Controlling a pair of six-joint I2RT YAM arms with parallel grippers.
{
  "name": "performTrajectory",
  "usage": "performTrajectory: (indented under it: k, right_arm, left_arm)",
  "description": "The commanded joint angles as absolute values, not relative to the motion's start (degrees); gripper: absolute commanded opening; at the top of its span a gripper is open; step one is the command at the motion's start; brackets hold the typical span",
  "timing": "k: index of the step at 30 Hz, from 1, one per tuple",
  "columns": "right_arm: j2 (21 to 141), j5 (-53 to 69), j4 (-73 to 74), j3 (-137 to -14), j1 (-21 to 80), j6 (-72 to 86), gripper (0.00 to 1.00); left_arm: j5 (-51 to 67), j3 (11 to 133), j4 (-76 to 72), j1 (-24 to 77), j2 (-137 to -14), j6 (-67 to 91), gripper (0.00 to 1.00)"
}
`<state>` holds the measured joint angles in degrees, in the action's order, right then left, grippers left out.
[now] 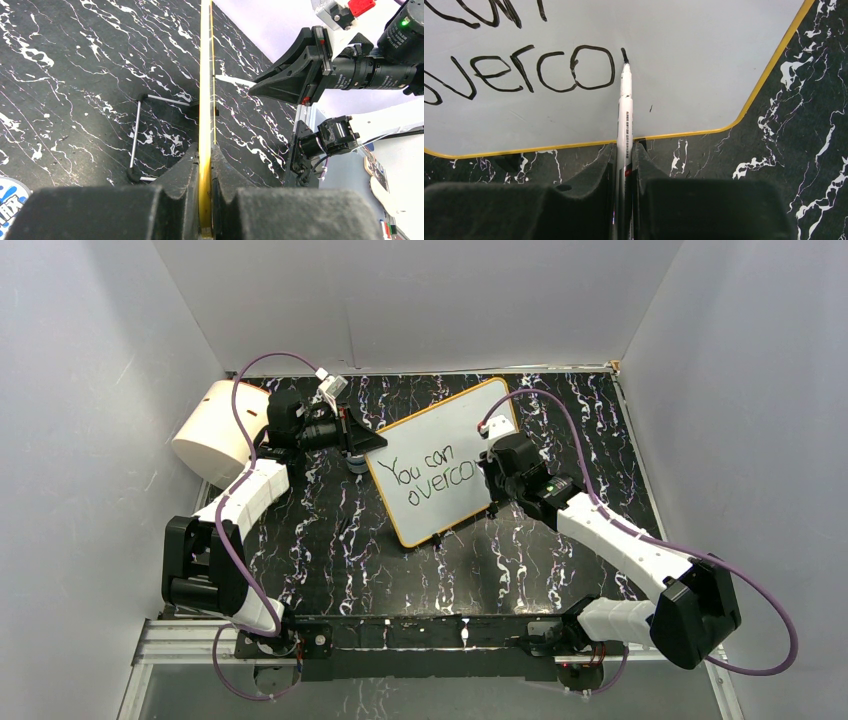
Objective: Write a sentence on the whiteboard
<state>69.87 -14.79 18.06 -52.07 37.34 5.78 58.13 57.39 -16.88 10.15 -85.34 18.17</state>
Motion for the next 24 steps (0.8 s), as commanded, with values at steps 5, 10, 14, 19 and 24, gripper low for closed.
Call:
performTrajectory:
  k: [5, 10, 14, 19, 24]
  right_arm:
    - [68.99, -13.43, 20.09, -51.45, 36.87, 7.19, 0.00]
    - [68.86, -12.92, 20.43, -50.76, 36.92, 7.45, 0.00]
    - [68.99, -13.08, 20.28, -50.63, 36.94, 7.47, 0.00]
    - [68.84, -13.49, 19.04, -50.69, 36.92, 7.49, 0.00]
    - [68.73, -14.26, 16.89, -51.22, 36.83, 7.06, 0.00]
  left_arm:
    - [59.85, 56.15, -9.84, 12.13, -87.12, 15.47, 0.00]
    - [59.86, 56.12, -9.84, 12.13, -87.10, 15.47, 0.00]
    - [59.85, 56.14, -9.84, 12.13, -87.03, 15.47, 0.00]
    - [59.92, 56.12, -9.84, 12.13, -87.10, 15.47, 0.00]
    - [59.83, 56.16, -9.84, 12.13, -87.10, 15.47, 0.00]
